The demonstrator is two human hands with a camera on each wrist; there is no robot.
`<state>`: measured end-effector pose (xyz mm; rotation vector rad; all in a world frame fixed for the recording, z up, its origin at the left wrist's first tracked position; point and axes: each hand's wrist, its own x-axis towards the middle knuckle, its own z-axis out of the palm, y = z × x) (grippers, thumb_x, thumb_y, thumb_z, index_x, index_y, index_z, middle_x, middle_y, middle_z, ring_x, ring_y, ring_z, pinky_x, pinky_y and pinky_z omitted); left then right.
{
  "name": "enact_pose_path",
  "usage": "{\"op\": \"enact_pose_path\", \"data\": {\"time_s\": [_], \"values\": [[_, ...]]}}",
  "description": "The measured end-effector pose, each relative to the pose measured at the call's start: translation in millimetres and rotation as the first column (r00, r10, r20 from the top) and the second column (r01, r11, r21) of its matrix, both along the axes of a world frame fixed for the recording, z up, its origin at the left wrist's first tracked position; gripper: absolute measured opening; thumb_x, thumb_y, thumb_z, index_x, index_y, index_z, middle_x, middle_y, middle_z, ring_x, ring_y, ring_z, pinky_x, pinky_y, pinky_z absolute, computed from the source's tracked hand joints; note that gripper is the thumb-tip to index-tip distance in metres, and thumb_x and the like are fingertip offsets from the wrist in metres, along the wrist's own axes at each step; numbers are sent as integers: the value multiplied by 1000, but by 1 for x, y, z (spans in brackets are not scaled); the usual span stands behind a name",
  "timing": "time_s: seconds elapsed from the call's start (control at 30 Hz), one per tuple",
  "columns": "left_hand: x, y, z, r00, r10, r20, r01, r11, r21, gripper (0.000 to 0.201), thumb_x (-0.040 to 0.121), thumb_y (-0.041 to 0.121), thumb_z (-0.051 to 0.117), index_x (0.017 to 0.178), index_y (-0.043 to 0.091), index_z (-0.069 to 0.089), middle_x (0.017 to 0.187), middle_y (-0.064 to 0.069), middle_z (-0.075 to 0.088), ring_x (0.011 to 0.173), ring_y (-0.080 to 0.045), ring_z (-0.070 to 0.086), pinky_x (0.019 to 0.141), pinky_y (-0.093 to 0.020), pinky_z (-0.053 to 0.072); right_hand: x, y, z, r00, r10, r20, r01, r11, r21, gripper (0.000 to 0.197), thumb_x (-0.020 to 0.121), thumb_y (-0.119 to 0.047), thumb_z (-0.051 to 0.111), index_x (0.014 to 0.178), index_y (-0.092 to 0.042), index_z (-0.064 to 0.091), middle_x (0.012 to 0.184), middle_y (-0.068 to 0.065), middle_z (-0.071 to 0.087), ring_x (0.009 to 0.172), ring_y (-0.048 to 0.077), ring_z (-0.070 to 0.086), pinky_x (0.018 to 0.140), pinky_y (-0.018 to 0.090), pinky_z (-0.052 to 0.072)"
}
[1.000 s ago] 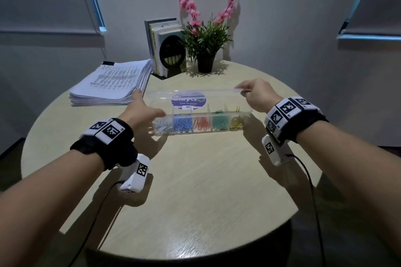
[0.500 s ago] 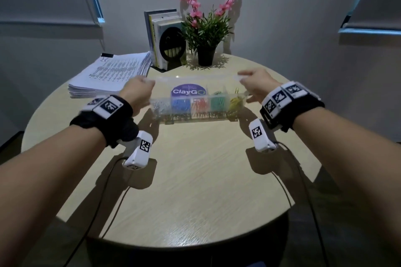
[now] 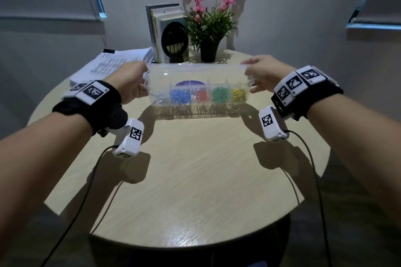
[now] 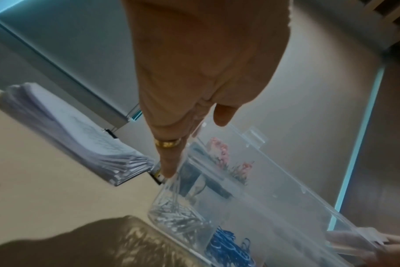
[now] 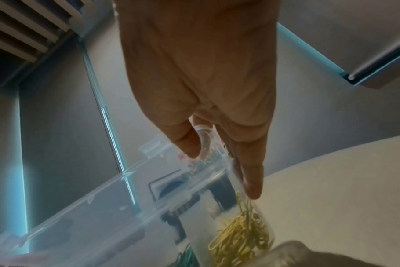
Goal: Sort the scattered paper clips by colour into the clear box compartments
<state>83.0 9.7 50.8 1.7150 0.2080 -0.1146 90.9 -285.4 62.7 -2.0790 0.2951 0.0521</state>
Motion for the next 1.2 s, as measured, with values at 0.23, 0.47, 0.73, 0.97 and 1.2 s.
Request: {"op": "enact_pose_path", "data": {"time_s": [0.23, 0.47, 0.73, 0.97, 1.2], "values": [[-4, 8, -34, 989, -102, -112, 104, 994, 14, 11, 80, 21, 45, 77, 17, 36, 70, -4, 34, 58, -16, 34, 56, -26, 27, -12, 2, -33, 994, 57, -92, -68, 991, -117, 52, 82, 13, 41, 122, -14, 62, 111, 8, 56, 101, 25, 58, 83, 37, 57], [0, 3, -35, 977, -211, -15, 176, 774, 608, 29, 90, 18, 52, 118, 14, 59, 123, -9, 52, 108, -25, 53, 84, -32, 44, -25, 8, -22, 967, 234, -101, -249, 782, -571, 42, 86, 1, 49, 123, -12, 63, 119, 2, 62, 108, 22, 57, 87, 28, 48], [-1, -3, -26, 865, -490, -111, 212, 157, 965, 46, 95, 33, 51, 139, 17, 49, 141, 0, 50, 126, -21, 49, 105, -32, 39, -30, 25, -27, 923, 368, -114, -294, 480, -826, 41, 78, -14, 76, 116, -1, 66, 116, 15, 65, 101, 32, 62, 82, 31, 50], [-6, -6, -29, 828, -555, -87, 90, -23, 996, 40, 93, 31, 56, 129, 15, 59, 123, -8, 62, 109, -27, 59, 91, -34, 49, -40, 34, -30, 913, 398, -88, -257, 393, -883, 17, 80, -6, 69, 93, 5, 68, 91, 21, 67, 86, 37, 64, 66, 29, 48], [-18, -17, -30, 810, -577, -99, -16, -192, 981, 27, 92, 25, 49, 100, 5, 65, 79, -9, 53, 72, -27, 54, 63, -28, 44, -54, 41, -30, 906, 420, -53, -201, 318, -927, 21, 83, 5, 52, 64, -3, 50, 60, 9, 40, 66, 29, 45, 60, 28, 34]]}}
